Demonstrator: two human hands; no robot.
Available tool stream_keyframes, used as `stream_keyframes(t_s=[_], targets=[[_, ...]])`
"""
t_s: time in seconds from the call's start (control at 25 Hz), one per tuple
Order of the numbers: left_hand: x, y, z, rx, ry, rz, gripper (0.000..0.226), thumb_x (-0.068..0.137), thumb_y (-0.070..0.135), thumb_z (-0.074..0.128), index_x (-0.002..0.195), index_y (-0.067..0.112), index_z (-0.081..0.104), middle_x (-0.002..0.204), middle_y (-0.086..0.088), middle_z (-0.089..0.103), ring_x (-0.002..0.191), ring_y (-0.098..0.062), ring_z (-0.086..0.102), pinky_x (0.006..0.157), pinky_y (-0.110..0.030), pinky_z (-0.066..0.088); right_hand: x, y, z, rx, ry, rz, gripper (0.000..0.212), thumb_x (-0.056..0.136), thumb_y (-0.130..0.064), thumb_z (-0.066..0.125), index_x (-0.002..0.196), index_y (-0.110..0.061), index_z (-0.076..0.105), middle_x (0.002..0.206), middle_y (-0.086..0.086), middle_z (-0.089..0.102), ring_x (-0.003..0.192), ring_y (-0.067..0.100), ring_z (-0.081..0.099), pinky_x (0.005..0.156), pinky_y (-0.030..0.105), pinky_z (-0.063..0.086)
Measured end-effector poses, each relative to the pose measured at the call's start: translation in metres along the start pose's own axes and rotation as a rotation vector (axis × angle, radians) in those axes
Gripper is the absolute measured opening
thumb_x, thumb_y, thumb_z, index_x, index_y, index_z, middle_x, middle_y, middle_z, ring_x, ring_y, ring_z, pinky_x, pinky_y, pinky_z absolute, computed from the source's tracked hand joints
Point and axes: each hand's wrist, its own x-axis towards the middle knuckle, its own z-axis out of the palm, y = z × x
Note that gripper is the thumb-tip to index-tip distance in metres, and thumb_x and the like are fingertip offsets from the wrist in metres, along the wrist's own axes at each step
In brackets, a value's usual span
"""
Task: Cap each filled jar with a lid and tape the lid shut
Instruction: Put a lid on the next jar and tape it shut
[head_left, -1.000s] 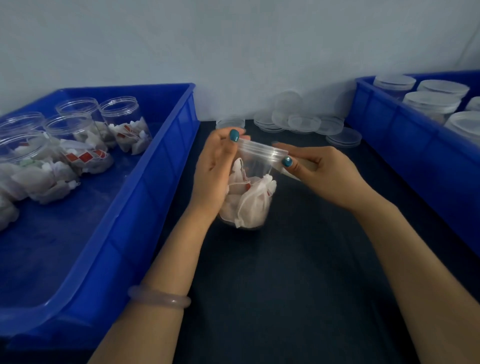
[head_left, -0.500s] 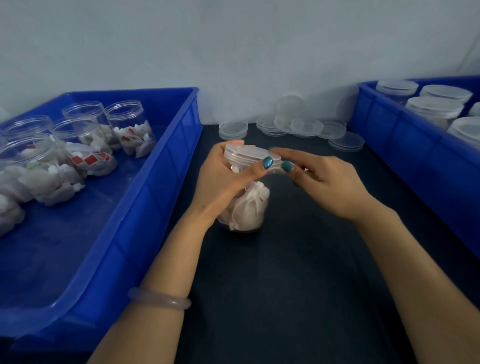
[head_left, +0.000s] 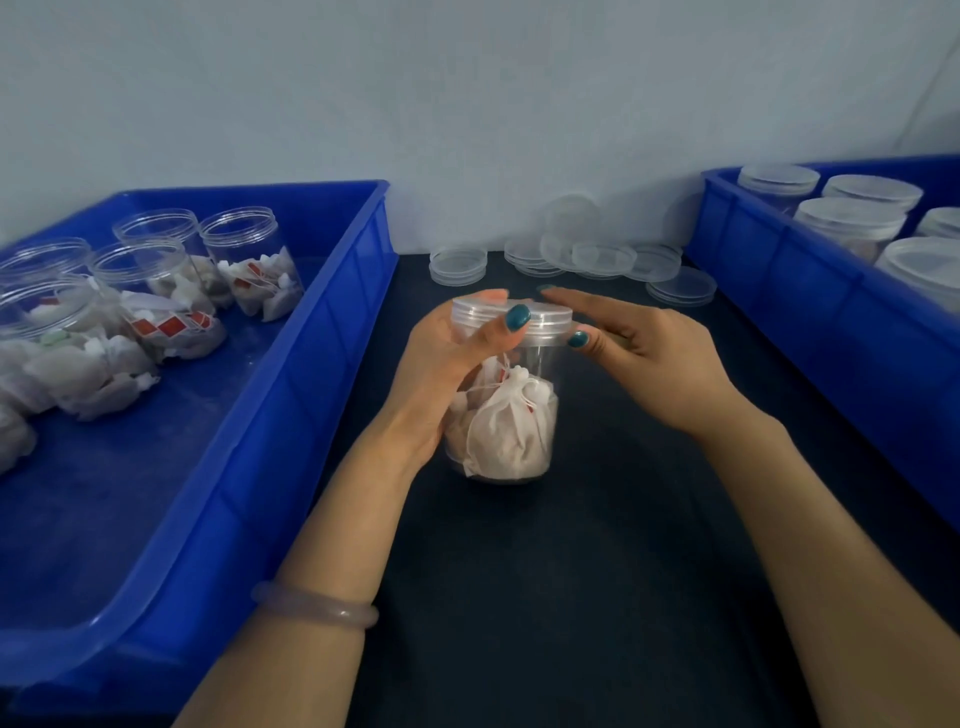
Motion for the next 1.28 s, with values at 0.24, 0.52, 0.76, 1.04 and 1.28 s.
stream_keyframes(t_s=[0.24,0.52,0.76,1.04,1.28], targets=[[-0.001,0.000,0.002,-0.049,-0.062,-0.046,0.102,0.037,0.075,0.084,0.121,0.021,0.063,0.114,-0.007,0.073,0.108,-0.023,0.069,0.094,-0.037,0.056,-0.002,-0.003,-0.002,0.043,0.013,-0.013,0.040,0.079,-0.085,0.029,0.115,-0.076,0.045,0.095,-0.015,0.075,0.085,0.009,0.066,0.079,0.038,0.053],[0.000,0.001,0.001,0.040,0.032,-0.009,0.100,0.041,0.072,0.084,0.125,0.023,0.062,0.117,0.001,0.072,0.110,-0.014,0.068,0.103,-0.042,0.050,-0.003,-0.002,-0.006,0.045,-0.003,0.010,0.034,0.081,-0.082,0.027,0.112,-0.080,0.042,0.078,-0.015,0.070,0.075,0.003,0.060,0.067,0.030,0.046],[-0.003,-0.003,0.006,-0.070,-0.142,-0.023,0.105,0.045,0.071,0.085,0.129,0.014,0.060,0.123,-0.013,0.068,0.116,-0.029,0.065,0.097,-0.042,0.053,0.000,-0.003,-0.007,0.265,-0.131,0.009,0.040,0.084,-0.074,0.039,0.122,-0.070,0.049,0.126,-0.033,0.060,0.119,0.000,0.057,0.101,0.044,0.049],[0.001,-0.005,0.006,0.258,0.031,0.118,0.096,0.060,0.088,0.058,0.139,0.035,0.052,0.124,0.021,0.060,0.113,0.004,0.058,0.102,-0.021,0.046,0.000,-0.005,-0.007,0.103,-0.079,0.041,0.045,0.075,-0.084,0.031,0.115,-0.074,0.047,0.091,-0.025,0.072,0.075,-0.003,0.063,0.066,0.029,0.048],[-0.005,-0.012,0.013,0.265,0.120,0.303,0.057,0.078,0.067,0.062,0.126,0.036,0.055,0.122,0.021,0.063,0.110,0.005,0.061,0.083,-0.013,0.051,-0.003,-0.009,-0.007,0.041,0.001,0.049,0.057,0.076,-0.082,0.031,0.123,-0.061,0.056,0.064,-0.040,0.059,0.061,-0.013,0.053,0.057,0.019,0.036]])
